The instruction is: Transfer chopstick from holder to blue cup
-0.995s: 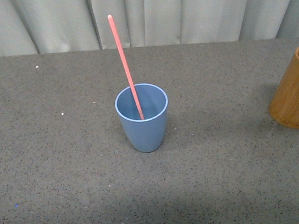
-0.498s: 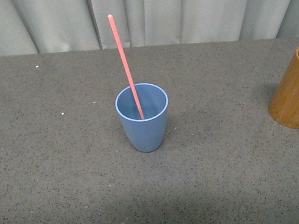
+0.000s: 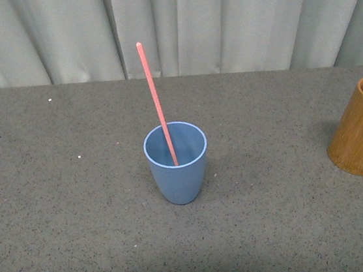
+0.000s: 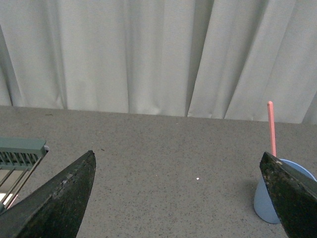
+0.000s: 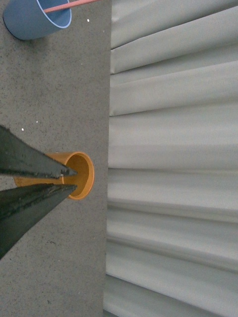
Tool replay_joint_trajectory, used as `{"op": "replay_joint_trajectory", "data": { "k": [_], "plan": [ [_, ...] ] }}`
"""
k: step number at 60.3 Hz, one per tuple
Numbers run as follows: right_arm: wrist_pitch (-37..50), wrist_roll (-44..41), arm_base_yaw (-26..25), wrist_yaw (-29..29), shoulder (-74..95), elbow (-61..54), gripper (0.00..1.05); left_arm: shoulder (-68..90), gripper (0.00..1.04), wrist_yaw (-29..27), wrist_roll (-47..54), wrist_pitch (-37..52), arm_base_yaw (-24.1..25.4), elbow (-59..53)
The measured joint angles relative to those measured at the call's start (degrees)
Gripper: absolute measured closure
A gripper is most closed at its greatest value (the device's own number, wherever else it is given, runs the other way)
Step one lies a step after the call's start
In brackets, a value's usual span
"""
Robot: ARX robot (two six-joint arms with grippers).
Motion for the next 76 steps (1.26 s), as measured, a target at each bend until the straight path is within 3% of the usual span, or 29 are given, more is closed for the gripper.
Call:
{"op": "replay_joint_trajectory", "data": {
  "k": [10, 24, 76],
  "plan": [
    [0.00, 0.00, 0.00, 0.00, 0.00, 0.00, 0.59, 0.00, 0.07, 0.00, 0.00, 0.00, 0.00, 0.00],
    [0.00, 0.02, 0.00, 0.00, 0.00, 0.00, 0.09, 0.00, 0.07, 0.00, 0.00, 0.00, 0.00, 0.00],
    [0.00, 0.02, 0.00, 0.00, 0.00, 0.00, 0.10, 0.00, 0.07, 0.00, 0.00, 0.00, 0.00, 0.00]
  ]
}}
